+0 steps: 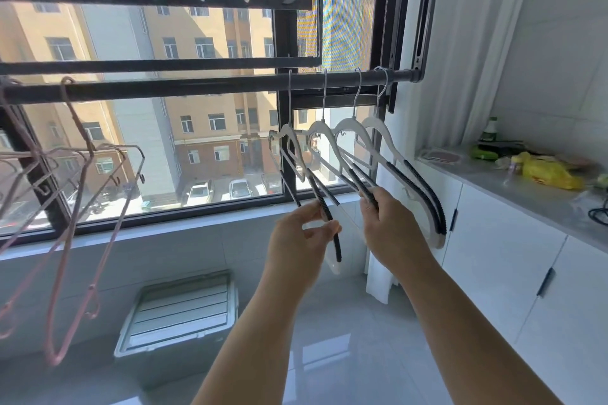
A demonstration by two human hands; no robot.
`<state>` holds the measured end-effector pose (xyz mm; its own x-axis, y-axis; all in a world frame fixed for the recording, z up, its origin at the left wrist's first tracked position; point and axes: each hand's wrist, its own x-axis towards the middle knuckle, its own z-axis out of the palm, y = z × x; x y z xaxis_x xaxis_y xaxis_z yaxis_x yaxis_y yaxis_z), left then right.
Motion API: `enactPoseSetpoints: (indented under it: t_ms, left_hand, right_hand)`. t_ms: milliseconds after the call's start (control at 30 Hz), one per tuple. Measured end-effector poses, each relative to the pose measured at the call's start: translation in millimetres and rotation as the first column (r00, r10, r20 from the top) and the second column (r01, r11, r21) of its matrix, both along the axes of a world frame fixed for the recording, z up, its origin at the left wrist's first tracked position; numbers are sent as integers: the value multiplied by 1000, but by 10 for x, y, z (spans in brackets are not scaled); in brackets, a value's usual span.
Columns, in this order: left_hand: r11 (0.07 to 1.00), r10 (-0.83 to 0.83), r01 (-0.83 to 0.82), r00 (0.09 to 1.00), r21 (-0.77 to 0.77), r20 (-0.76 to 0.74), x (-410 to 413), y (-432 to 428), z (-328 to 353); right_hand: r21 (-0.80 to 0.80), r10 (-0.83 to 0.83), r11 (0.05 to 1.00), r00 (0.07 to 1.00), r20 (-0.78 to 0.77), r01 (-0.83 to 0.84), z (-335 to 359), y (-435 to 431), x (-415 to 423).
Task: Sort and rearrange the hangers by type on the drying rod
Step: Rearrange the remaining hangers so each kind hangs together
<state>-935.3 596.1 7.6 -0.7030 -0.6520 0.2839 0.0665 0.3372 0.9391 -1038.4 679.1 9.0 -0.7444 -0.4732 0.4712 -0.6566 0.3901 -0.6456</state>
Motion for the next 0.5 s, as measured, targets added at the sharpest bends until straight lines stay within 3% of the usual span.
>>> enactPoseSetpoints:
  t_ms: [267, 400, 500]
  left_hand:
    - [1000, -3, 2, 1000, 16, 23, -53, 22, -12]
    - [1000, 14, -14, 999, 4, 40, -33, 17, -27]
    - [1000, 16, -15, 999, -13, 52, 117, -2, -21]
  right_hand:
    - [56, -43, 997, 999, -29, 45, 96, 90, 85]
    - [71, -152, 981, 943, -298, 180, 134, 143, 222]
    - [-21, -87, 996, 921, -380, 85, 224, 76, 449]
